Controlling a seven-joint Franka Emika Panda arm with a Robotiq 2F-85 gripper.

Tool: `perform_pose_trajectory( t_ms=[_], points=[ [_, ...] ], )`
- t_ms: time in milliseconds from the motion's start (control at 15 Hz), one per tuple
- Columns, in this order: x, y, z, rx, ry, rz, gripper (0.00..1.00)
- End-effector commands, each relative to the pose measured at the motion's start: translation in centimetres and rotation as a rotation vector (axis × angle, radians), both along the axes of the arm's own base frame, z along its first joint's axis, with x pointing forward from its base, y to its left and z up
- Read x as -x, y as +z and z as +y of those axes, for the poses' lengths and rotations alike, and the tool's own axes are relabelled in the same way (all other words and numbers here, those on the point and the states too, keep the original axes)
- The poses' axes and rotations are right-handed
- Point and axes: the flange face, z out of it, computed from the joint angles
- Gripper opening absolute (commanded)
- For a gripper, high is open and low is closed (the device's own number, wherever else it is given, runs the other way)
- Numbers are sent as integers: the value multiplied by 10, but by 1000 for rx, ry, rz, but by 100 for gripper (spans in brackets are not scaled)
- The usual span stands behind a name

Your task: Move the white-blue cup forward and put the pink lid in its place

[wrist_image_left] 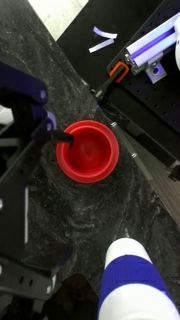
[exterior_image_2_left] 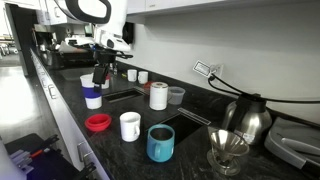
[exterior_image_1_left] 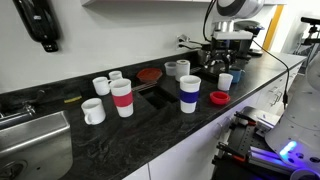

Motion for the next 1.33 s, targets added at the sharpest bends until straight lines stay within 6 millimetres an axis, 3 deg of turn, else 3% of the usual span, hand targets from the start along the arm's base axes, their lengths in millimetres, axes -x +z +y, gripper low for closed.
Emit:
perform_pose_trajectory(
  t_ms=[0,600,1267],
  points=[
    [-5,-22,7,-18,2,15,100],
    [-39,-78,17,-29,-5,12,100],
    [-34,-108,23,-24,20,59,100]
  ],
)
